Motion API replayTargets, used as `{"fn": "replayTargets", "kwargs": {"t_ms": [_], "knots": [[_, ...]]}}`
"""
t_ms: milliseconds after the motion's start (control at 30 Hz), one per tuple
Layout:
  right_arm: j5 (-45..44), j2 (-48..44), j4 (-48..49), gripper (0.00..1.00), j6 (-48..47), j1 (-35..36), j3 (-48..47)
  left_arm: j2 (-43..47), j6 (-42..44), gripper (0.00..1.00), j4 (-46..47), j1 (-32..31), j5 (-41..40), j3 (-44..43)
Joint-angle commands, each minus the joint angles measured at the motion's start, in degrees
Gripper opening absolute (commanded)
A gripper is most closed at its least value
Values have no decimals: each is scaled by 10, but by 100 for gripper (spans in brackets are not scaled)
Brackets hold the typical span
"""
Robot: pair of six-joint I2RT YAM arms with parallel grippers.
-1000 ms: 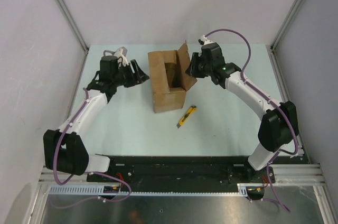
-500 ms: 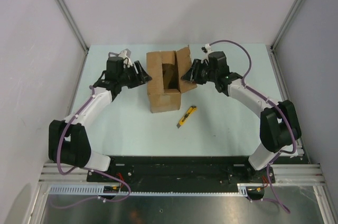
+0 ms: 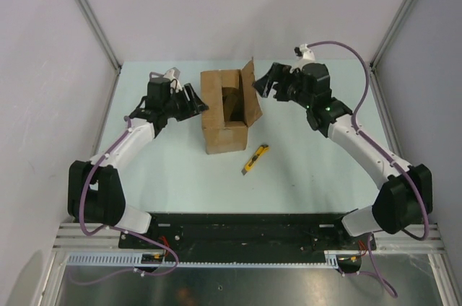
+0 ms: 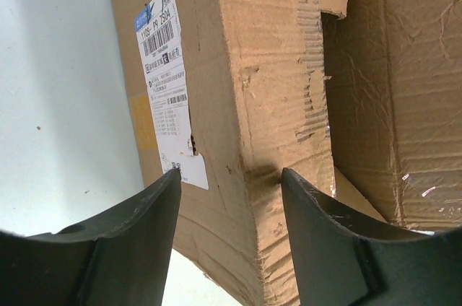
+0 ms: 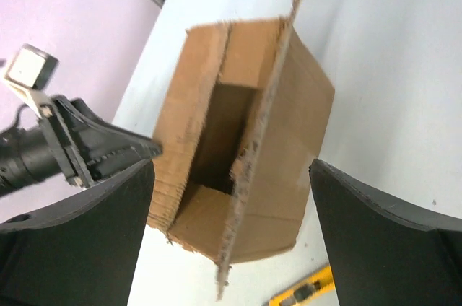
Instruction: Unpack the express box
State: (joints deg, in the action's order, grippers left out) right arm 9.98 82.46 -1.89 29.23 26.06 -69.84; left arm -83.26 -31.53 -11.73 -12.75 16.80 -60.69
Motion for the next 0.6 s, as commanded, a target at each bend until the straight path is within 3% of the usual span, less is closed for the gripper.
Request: {"fn": "replayTargets", "kwargs": {"t_ms": [0,200,300,567], "knots": [[-58,-15,-8,88,-56,26,-58,4,-1,62,11,-3,4,7],[-118,66,-127,66,-122,113,-190,3,-2,60,10,-3,8,8],[-173,120,-186,65,-138,135,-252,2,-3,59,11,-3,9,10],[-246,198,-245,63,-137,145,-307,-1,1,59,10,-3,10,14]]}}
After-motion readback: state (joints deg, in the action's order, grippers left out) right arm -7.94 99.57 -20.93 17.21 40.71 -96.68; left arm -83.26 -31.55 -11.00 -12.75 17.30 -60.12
